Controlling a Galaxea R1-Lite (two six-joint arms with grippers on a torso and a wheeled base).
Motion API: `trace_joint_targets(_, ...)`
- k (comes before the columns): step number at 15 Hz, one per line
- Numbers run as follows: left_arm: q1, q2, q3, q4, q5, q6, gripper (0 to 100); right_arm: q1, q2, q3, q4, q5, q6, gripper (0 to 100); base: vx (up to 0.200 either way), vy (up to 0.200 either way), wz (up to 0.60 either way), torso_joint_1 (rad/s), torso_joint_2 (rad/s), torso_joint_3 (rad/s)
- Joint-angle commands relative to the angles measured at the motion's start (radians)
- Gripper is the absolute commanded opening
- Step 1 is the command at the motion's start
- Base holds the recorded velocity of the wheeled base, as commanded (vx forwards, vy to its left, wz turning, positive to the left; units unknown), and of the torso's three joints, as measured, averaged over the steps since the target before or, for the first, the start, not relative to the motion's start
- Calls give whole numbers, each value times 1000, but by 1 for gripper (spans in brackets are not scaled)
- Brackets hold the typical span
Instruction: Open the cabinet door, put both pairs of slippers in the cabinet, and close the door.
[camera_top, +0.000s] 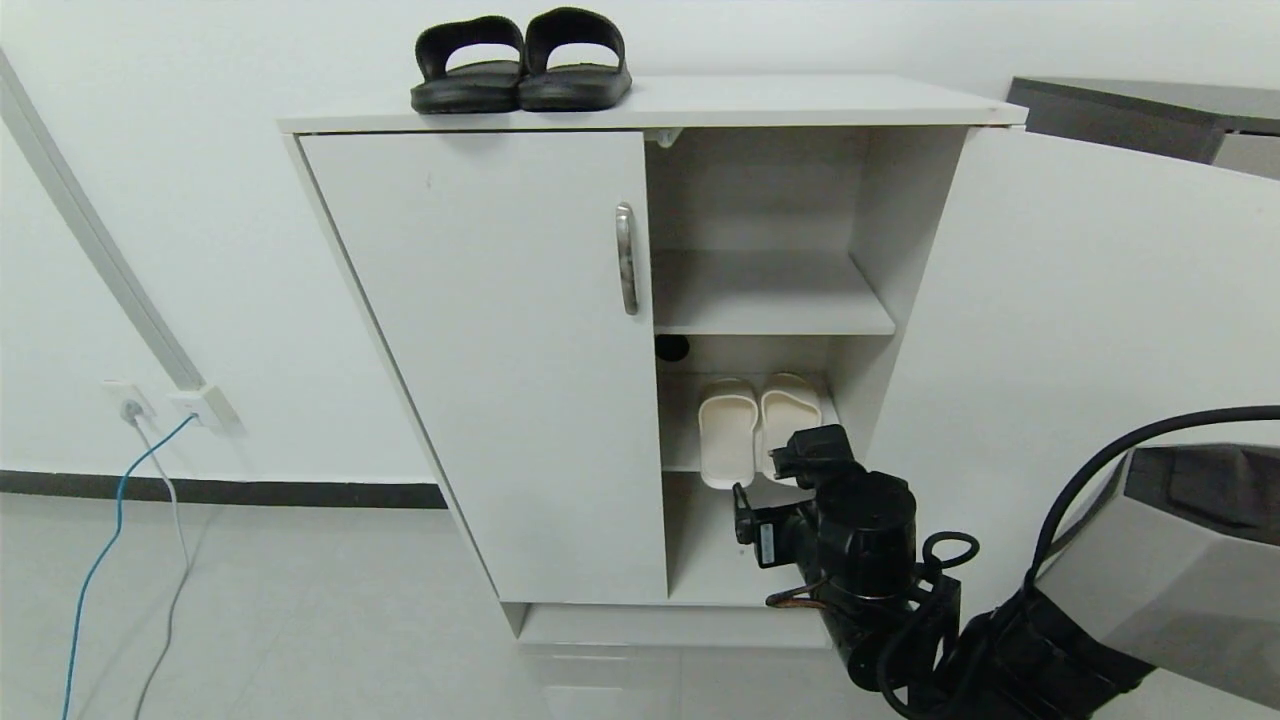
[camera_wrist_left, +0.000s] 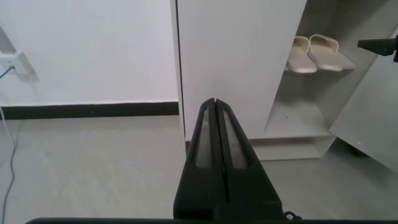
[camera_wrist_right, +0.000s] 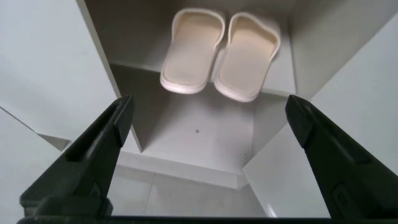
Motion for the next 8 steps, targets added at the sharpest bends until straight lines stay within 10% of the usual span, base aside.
trace_joint_targets(1,0,2,2,0,0,2,0,0,-4,4,-1,0,0,100,0,0,0,2,7,212)
trace_joint_targets(8,0,2,0,0,0,-1,0,-1,-46,27,-1,0,1,100,0,0,0,0,1,59)
